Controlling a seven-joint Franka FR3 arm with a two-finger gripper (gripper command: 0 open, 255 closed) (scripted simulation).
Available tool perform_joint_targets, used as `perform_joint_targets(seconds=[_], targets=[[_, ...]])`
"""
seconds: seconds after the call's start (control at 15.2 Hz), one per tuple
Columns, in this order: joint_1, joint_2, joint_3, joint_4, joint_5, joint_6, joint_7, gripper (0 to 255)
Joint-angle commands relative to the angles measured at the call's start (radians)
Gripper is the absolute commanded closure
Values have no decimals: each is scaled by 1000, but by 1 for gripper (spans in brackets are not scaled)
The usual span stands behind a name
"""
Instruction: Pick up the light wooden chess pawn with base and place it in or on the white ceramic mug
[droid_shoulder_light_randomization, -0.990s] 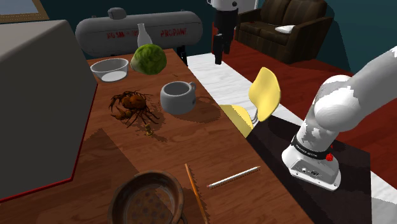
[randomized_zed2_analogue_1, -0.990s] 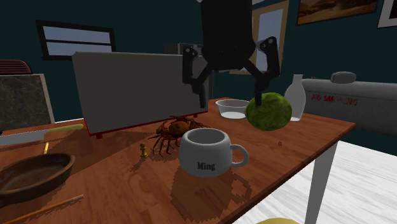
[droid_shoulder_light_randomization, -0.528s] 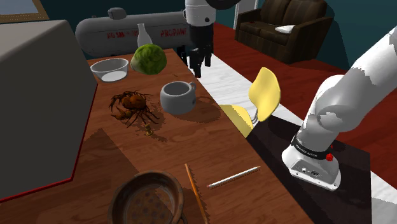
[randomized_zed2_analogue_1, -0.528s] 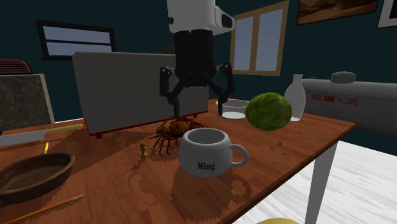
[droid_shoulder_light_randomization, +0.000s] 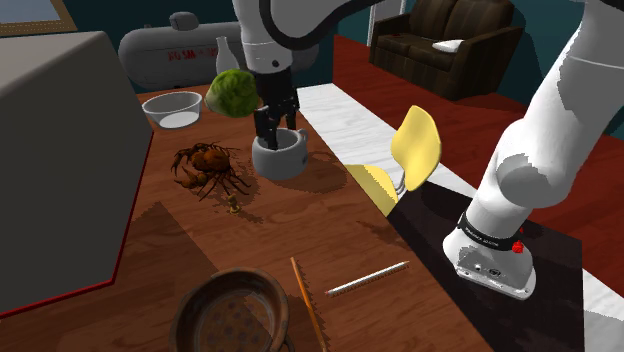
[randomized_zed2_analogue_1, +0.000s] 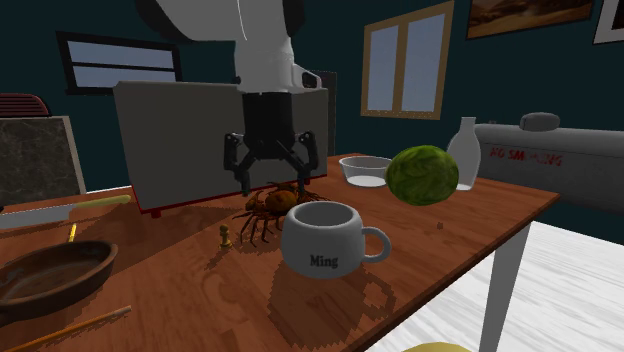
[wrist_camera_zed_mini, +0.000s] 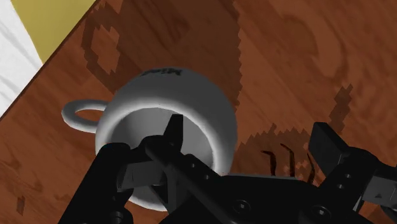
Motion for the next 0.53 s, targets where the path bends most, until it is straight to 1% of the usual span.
perform_joint_targets(seconds=[0.0,0.2,0.46], targets=[[17,81,23,58,-19,8,43,0],[46,197,45,151,-52,8,95,0],[99,356,61,295,-99,-7,158,0]])
